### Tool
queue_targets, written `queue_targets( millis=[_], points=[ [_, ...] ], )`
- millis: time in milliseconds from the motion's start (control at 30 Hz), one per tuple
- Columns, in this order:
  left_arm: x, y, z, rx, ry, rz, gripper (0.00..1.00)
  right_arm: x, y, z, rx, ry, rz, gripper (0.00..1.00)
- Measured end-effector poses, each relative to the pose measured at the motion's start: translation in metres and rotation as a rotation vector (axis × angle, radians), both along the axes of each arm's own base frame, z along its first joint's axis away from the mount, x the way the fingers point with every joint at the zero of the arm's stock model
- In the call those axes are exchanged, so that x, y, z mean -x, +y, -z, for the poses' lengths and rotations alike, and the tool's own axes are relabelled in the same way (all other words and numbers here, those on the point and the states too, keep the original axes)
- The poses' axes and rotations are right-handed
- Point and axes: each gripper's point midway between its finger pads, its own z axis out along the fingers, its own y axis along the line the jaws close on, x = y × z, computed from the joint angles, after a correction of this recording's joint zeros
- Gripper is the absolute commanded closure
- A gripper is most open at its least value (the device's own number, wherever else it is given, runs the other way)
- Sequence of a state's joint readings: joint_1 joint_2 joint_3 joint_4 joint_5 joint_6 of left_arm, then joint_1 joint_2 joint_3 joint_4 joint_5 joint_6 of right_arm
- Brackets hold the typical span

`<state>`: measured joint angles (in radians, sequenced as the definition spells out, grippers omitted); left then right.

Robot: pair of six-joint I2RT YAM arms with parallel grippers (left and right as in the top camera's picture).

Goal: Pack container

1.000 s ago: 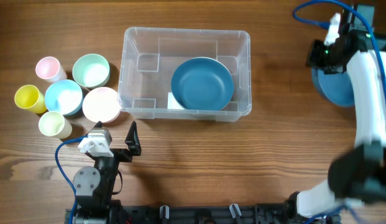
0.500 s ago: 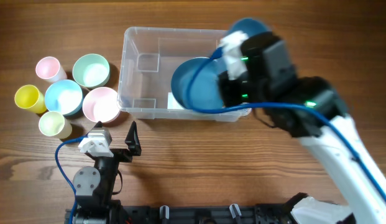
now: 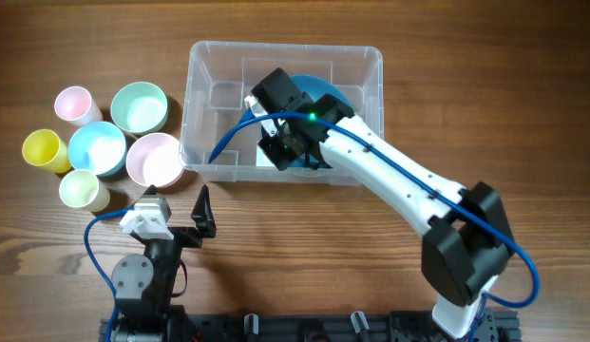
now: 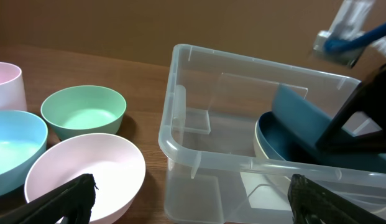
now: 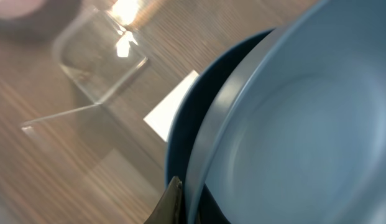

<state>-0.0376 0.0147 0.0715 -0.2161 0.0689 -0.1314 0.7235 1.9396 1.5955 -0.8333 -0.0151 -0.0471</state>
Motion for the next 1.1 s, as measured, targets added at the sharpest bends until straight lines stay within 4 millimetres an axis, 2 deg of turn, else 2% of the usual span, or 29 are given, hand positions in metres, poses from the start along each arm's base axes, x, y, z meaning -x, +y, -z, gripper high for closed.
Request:
queue_targets(
  millis=[267,300,333,400,433,500,633,767,867,933,1000,1033,1100],
  points=[
    [0.0,0.0,0.0,0.0,0.0,0.0,0.0,-0.015,-0.018,0.003,0.001,0.007,0.05,0.96],
    [0.0,0.0,0.0,0.0,0.0,0.0,0.0,-0.017,-0.022,0.003,0.004,0.01,0.06,0.92],
    [0.0,0.0,0.0,0.0,0.0,0.0,0.0,-0.018,-0.025,0.003,0.006,0.012,0.066,0.65],
    [0.0,0.0,0.0,0.0,0.0,0.0,0.0,-0.021,-0.031,0.004,0.012,0.016,0.079,0.35],
    [0.0,0.0,0.0,0.0,0.0,0.0,0.0,-0.023,-0.034,0.004,0.015,0.018,0.089,0.26],
    [0.0,0.0,0.0,0.0,0.0,0.0,0.0,-0.025,-0.037,0.004,0.016,0.017,0.096,0.18],
    [0.0,0.0,0.0,0.0,0.0,0.0,0.0,-0.025,-0.038,0.004,0.019,0.014,0.095,0.14],
    [0.0,0.0,0.0,0.0,0.0,0.0,0.0,-0.022,-0.04,-0.001,0.029,0.03,0.103,0.05],
    [0.0,0.0,0.0,0.0,0.0,0.0,0.0,-0.029,-0.045,-0.028,0.037,-0.004,0.162,0.04],
    [0.0,0.0,0.0,0.0,0.0,0.0,0.0,-0.031,-0.059,-0.057,0.047,-0.051,0.237,0.02],
    [0.0,0.0,0.0,0.0,0.0,0.0,0.0,-0.033,-0.088,-0.099,0.036,-0.127,0.373,0.0],
    [0.0,0.0,0.0,0.0,0.0,0.0,0.0,-0.033,-0.107,-0.127,-0.002,-0.171,0.433,0.0],
    [0.0,0.0,0.0,0.0,0.0,0.0,0.0,-0.028,-0.14,-0.149,-0.017,-0.188,0.537,0.01]
  ],
)
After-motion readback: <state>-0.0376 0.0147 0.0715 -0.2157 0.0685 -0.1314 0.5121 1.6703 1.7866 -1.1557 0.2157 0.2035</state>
